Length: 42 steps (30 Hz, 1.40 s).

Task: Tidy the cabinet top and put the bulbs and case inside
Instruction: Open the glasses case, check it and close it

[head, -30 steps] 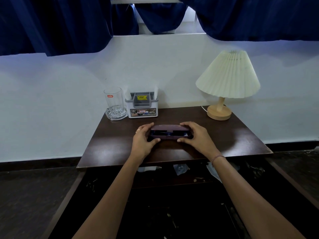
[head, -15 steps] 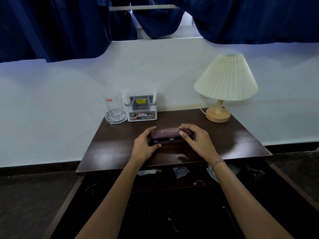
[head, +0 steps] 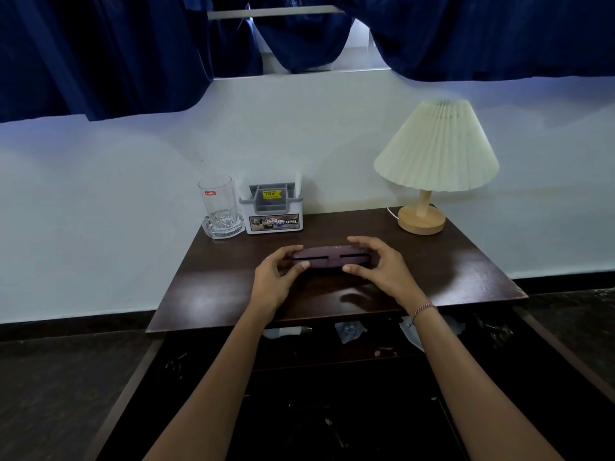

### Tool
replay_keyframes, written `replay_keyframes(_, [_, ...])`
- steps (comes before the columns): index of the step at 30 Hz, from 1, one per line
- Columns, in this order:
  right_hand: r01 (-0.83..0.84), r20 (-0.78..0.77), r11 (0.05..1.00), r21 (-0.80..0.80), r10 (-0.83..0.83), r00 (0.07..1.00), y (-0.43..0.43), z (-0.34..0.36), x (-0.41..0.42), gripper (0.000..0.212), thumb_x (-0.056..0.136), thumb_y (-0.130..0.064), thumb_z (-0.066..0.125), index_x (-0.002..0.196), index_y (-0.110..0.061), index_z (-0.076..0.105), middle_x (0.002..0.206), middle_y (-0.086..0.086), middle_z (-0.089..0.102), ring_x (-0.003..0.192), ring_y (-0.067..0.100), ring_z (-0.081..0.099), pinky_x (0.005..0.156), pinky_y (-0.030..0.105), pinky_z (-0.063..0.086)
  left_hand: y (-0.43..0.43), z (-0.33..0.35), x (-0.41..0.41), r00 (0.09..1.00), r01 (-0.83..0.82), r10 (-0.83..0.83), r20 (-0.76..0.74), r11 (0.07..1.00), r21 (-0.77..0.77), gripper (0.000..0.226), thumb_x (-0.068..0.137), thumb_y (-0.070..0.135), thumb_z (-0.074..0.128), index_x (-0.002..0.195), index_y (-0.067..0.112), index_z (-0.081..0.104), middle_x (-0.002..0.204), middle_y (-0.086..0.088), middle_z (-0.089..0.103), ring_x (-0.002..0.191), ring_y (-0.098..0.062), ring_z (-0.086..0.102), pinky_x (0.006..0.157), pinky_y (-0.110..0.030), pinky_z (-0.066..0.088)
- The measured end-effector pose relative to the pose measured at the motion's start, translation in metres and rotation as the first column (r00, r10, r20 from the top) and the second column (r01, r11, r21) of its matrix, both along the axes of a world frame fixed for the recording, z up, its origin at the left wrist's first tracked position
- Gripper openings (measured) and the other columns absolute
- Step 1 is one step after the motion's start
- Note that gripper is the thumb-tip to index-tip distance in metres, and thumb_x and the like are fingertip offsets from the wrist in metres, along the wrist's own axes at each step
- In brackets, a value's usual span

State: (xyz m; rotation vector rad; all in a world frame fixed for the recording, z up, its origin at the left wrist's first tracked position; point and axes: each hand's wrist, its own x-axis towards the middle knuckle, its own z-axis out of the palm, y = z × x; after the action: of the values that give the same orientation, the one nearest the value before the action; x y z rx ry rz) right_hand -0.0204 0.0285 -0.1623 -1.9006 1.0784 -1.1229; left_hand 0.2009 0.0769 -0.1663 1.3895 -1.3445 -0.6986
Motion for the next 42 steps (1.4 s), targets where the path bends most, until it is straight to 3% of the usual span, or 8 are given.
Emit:
replay_keyframes(8, [0.051, -0.067, 0.999, 0.001, -0.051, 0.996, -0.0036, -0.0005, -0.0011, 0.053, 0.065, -0.013, 0.082, 0.113, -0.025, 0.065, 0.111, -0.009, 0.062, 0.109, 0.006, 0.056, 0.088, 0.005, 0.039, -0.0010, -0.0015, -0.0008, 1.000, -0.030, 0.030, -0.003, 1.000, 0.009, 0.027, 0.080, 0.030, 0.070, 0.106, 0.030, 0.066, 0.103, 0.004, 0.068, 0.096, -0.005, 0.062, 0.089, -0.021, 0.049])
replay_keyframes(14, [0.026, -0.070, 1.000, -0.006, -0.027, 0.997, -0.0017, 0.0015, -0.0003, 0.051, 0.061, -0.021, 0.084, 0.109, -0.029, 0.067, 0.111, -0.006, 0.066, 0.110, 0.009, 0.059, 0.101, 0.026, 0.045, 0.0007, -0.0005, 0.0010, 0.999, 0.036, -0.036, 0.000, 0.999, -0.001, 0.038, 0.068, 0.026, 0.079, 0.093, 0.049, 0.063, 0.109, 0.008, 0.069, 0.102, -0.005, 0.062, 0.089, -0.018, 0.047])
replay_keyframes(18, [0.014, -0.070, 1.000, 0.006, -0.013, 0.997, -0.0010, 0.0020, -0.0007, 0.050, 0.060, -0.025, 0.084, 0.106, -0.034, 0.067, 0.109, -0.010, 0.066, 0.109, 0.005, 0.058, 0.102, 0.026, 0.044, 0.0016, 0.0000, 0.0036, 0.997, 0.069, -0.069, -0.042, 0.998, -0.009, 0.044, 0.066, 0.019, 0.081, 0.095, 0.048, 0.064, 0.113, 0.004, 0.068, 0.107, -0.008, 0.061, 0.096, -0.024, 0.046])
replay_keyframes(21, [0.017, -0.062, 1.000, 0.025, -0.015, 0.998, -0.0019, 0.0020, -0.0010, 0.049, 0.060, -0.025, 0.084, 0.105, -0.036, 0.067, 0.108, -0.010, 0.066, 0.109, 0.006, 0.058, 0.100, 0.026, 0.044, 0.0009, -0.0014, 0.0045, 0.996, 0.078, -0.078, -0.052, 0.997, -0.005, 0.044, 0.065, 0.015, 0.082, 0.094, 0.046, 0.066, 0.107, 0.009, 0.069, 0.103, -0.002, 0.062, 0.091, -0.014, 0.046])
replay_keyframes(27, [0.019, -0.063, 0.999, 0.049, -0.016, 0.998, -0.0008, 0.0042, -0.0002, 0.042, 0.062, -0.024, 0.083, 0.096, -0.043, 0.066, 0.102, -0.009, 0.067, 0.092, 0.007, 0.062, 0.073, 0.016, 0.054, -0.0003, -0.0042, 0.0039, 0.994, 0.062, -0.066, -0.082, 0.997, -0.051, 0.038, 0.066, 0.009, 0.080, 0.085, 0.040, 0.069, 0.098, 0.008, 0.071, 0.096, -0.007, 0.066, 0.089, -0.014, 0.047])
replay_keyframes(32, [0.019, -0.059, 0.999, 0.045, -0.017, 0.998, -0.0005, 0.0053, 0.0002, 0.041, 0.061, -0.024, 0.084, 0.093, -0.042, 0.066, 0.096, -0.016, 0.066, 0.098, 0.001, 0.060, 0.093, 0.023, 0.047, -0.0003, -0.0041, 0.0040, 0.996, 0.058, -0.062, -0.070, 0.997, -0.058, 0.038, 0.066, 0.011, 0.080, 0.084, 0.041, 0.068, 0.095, 0.011, 0.071, 0.094, -0.006, 0.066, 0.086, -0.009, 0.047])
replay_keyframes(36, [-0.004, -0.051, 0.998, 0.055, 0.007, 0.999, 0.0006, 0.0066, 0.0008, 0.039, 0.064, -0.024, 0.082, 0.094, -0.040, 0.065, 0.101, -0.009, 0.067, 0.103, 0.008, 0.060, 0.094, 0.023, 0.046, 0.0004, -0.0034, 0.0043, 0.996, 0.061, -0.065, -0.067, 0.996, -0.059, 0.038, 0.067, 0.013, 0.080, 0.088, 0.042, 0.068, 0.097, 0.008, 0.071, 0.098, -0.010, 0.066, 0.093, -0.022, 0.048])
replay_keyframes(42, [-0.016, -0.065, 0.996, 0.085, 0.022, 0.998, 0.0052, 0.0076, 0.0058, 0.021, 0.083, -0.045, 0.061, 0.102, -0.039, 0.064, 0.109, -0.005, 0.065, 0.090, 0.014, 0.062, 0.064, 0.022, 0.053, 0.0008, -0.0022, 0.0055, 0.998, 0.060, -0.061, -0.031, 0.998, -0.020, 0.040, 0.064, 0.023, 0.083, 0.092, 0.047, 0.066, 0.104, 0.006, 0.071, 0.102, -0.013, 0.064, 0.094, -0.028, 0.049])
